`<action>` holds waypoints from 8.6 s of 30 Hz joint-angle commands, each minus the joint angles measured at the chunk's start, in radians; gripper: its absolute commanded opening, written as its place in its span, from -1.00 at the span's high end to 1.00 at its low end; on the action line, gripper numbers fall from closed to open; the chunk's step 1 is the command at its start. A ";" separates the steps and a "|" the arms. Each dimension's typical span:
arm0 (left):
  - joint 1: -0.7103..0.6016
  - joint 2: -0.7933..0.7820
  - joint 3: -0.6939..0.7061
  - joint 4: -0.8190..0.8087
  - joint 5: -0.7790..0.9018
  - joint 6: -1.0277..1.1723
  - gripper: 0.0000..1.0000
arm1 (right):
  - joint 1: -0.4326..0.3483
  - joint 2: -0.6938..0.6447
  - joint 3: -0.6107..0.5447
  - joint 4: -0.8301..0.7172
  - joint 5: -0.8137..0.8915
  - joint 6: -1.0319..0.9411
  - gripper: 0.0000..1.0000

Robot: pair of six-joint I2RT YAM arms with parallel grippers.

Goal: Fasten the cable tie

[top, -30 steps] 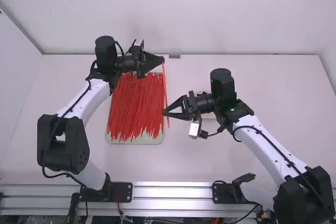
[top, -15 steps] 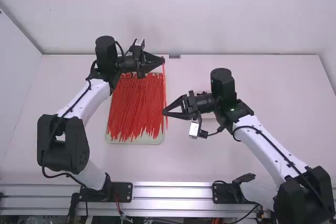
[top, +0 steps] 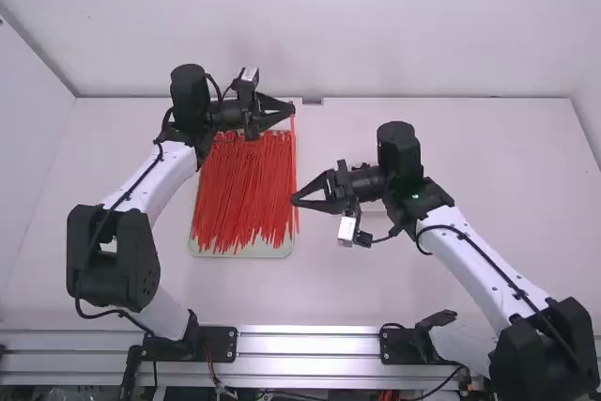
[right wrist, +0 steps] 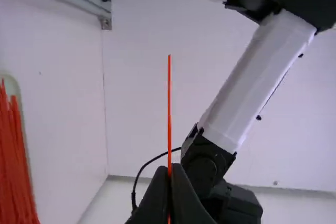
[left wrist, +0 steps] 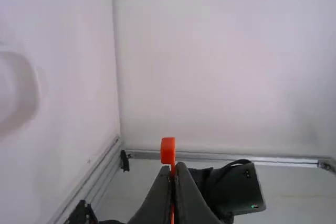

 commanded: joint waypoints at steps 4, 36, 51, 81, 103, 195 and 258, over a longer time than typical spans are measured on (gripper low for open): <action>-0.008 -0.005 0.030 0.004 -0.034 0.406 0.97 | -0.005 0.004 0.000 0.032 -0.021 0.455 1.00; 0.000 -0.005 0.029 -0.045 -0.049 1.231 0.97 | -0.035 0.004 0.043 0.509 -0.019 1.569 1.00; -0.008 -0.005 0.029 -0.097 -0.049 1.712 0.97 | -0.039 0.111 0.049 0.729 0.300 2.345 1.00; 0.031 -0.005 0.030 0.053 0.237 1.898 0.96 | -0.035 0.359 0.047 0.769 0.214 2.635 1.00; 0.037 -0.005 0.030 0.067 0.240 2.034 0.96 | -0.035 0.357 0.048 0.874 0.286 2.708 1.00; -0.029 -0.005 0.009 0.045 0.303 2.023 0.96 | -0.140 0.357 0.100 1.037 0.261 2.866 0.12; -0.037 -0.005 -0.024 0.009 0.235 2.027 0.97 | -0.134 0.357 0.100 1.080 0.254 2.891 1.00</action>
